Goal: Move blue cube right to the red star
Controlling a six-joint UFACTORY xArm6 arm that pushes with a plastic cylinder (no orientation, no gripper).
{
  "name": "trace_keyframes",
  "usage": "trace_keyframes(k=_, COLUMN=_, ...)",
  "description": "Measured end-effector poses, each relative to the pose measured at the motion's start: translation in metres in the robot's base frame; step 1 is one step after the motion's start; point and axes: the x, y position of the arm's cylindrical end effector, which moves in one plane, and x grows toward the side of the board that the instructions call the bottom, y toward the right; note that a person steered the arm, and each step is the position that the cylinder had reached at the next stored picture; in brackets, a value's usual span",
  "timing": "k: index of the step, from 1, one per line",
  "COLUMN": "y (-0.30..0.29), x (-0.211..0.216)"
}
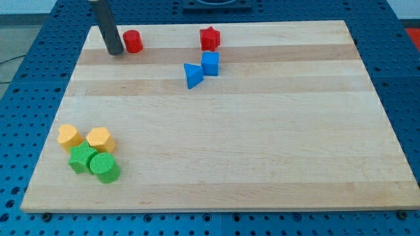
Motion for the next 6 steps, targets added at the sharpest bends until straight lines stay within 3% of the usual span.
trace_keyframes(k=2, y=0.014, x=-0.007)
trace_keyframes(k=4, y=0.034, x=0.041)
trace_keyframes(k=6, y=0.195, x=0.084)
